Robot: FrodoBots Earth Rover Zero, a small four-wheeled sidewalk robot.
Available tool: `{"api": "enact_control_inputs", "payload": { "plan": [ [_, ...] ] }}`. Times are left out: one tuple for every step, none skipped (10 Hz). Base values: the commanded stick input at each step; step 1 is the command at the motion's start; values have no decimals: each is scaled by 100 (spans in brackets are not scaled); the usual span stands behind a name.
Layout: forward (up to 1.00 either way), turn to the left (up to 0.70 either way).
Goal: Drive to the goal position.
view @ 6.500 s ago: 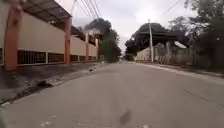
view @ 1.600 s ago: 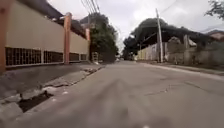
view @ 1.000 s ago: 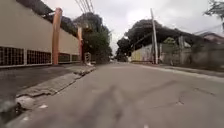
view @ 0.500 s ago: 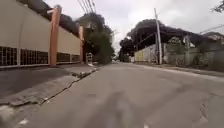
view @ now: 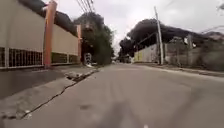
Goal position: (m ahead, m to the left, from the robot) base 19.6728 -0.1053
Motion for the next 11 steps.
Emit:
{"api": "enact_control_inputs", "payload": {
  "plan": [
    [85, 11],
    [85, 10],
    [85, 10],
    [85, 11],
    [85, 12],
    [85, 12],
    [85, 7],
    [85, 4],
    [85, 5],
    [85, 4],
    [85, -8]
  ]
}}
